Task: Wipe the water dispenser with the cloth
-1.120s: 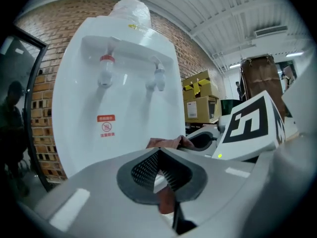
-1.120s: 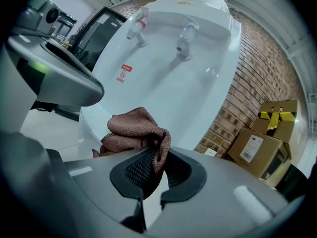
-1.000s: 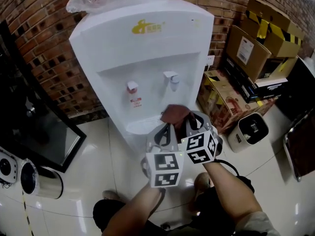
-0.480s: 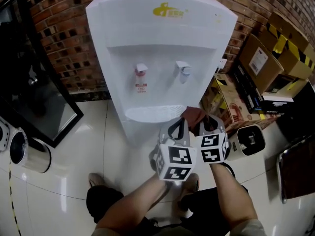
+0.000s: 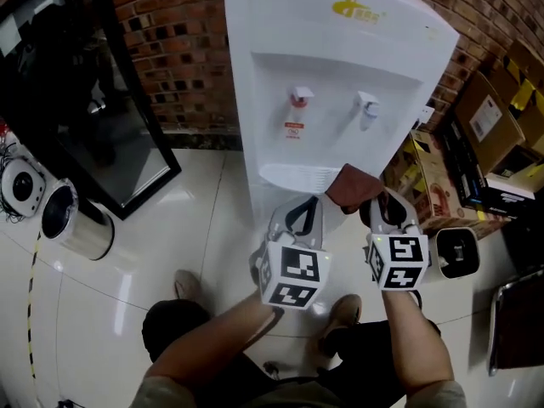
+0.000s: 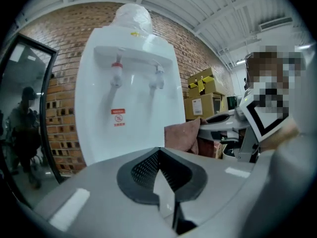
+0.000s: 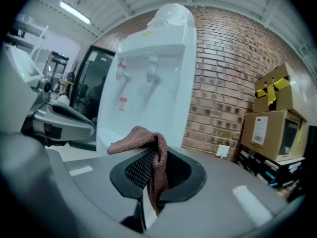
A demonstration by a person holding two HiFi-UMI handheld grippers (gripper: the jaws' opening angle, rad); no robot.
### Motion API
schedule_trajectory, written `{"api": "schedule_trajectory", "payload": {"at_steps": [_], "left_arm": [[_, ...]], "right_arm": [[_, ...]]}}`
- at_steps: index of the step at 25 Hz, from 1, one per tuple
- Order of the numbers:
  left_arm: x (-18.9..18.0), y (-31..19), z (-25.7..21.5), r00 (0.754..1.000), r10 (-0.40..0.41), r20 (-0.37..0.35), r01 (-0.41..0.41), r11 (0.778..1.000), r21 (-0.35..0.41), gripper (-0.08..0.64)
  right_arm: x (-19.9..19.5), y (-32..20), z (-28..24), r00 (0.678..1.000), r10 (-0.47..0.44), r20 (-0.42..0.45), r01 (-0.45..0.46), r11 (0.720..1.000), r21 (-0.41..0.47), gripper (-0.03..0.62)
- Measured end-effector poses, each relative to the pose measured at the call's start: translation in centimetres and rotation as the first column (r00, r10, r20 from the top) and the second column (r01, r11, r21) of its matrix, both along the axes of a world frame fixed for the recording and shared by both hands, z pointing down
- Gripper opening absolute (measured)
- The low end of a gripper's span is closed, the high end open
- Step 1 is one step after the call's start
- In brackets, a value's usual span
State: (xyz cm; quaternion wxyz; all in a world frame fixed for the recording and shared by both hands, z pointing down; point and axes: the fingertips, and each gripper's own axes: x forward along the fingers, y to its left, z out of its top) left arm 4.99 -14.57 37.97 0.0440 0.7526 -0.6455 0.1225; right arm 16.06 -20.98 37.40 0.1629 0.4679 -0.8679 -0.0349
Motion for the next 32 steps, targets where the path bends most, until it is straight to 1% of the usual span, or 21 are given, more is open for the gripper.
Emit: {"api": "schedule_trajectory", "payload": {"at_steps": [2,5,7,9,10,12,15,16,18,20,23,26,32], "left_arm": [[-2.8,1.7,-1.0,1.0,-0.026,0.003,0.026,0.999,0.027,0.0],[-7.9,4.2,-2.1,0.995,-0.096,0.008,0.095,0.994,0.05,0.0],[-11.1,5.7,-2.1,0.988,-0.152,0.034,0.151,0.988,0.045,0.0],[-13.6,7.1,-1.4,0.975,-0.212,0.059,0.21,0.977,0.035,0.0],[-14.6,7.7,-1.1,0.97,-0.235,0.061,0.234,0.972,0.032,0.0],[-15.8,8.4,-0.9,0.965,-0.257,0.06,0.255,0.966,0.035,0.0],[-17.2,9.4,-0.5,0.957,-0.277,0.082,0.275,0.961,0.036,0.0],[-17.8,9.8,-0.1,0.953,-0.293,0.078,0.292,0.956,0.025,0.0],[-19.1,10.6,0.6,0.941,-0.334,0.046,0.335,0.942,-0.006,0.0],[-20.2,11.4,1.3,0.929,-0.369,0.021,0.37,0.929,-0.032,0.0],[-21.2,12.2,1.8,0.918,-0.395,0.016,0.395,0.917,-0.046,0.0],[-21.3,12.4,2.0,0.919,-0.395,0.02,0.395,0.917,-0.051,0.0],[-19.8,10.7,2.2,0.932,-0.361,0.029,0.362,0.93,-0.063,0.0]], "right_arm": [[-2.6,1.9,-1.2,0.995,-0.084,0.062,0.083,0.996,0.019,0.051],[-7.2,5.2,-2.5,0.969,-0.208,0.131,0.204,0.978,0.047,0.049],[-10.5,7.4,-2.7,0.948,-0.28,0.15,0.275,0.96,0.059,0.049],[-13.8,9.2,-1.8,0.929,-0.336,0.156,0.332,0.942,0.051,0.049],[-15.5,9.8,-0.9,0.922,-0.355,0.156,0.353,0.935,0.039,0.049],[-18.4,10.5,1.4,0.916,-0.373,0.146,0.377,0.926,0.0,0.049],[-21.6,10.8,4.9,0.919,-0.377,0.119,0.386,0.921,-0.062,0.049],[-22.3,10.8,5.9,0.92,-0.377,0.108,0.386,0.919,-0.08,0.049],[-23.1,10.5,7.8,0.926,-0.369,0.083,0.377,0.919,-0.116,0.048],[-23.4,9.7,9.3,0.938,-0.338,0.075,0.346,0.926,-0.151,0.048],[-23.1,7.8,10.6,0.96,-0.262,0.095,0.276,0.941,-0.195,0.048],[-23.0,6.1,11.2,0.971,-0.213,0.108,0.231,0.95,-0.21,0.048],[-23.1,4.5,11.8,0.976,-0.169,0.139,0.198,0.952,-0.232,0.048]]}}
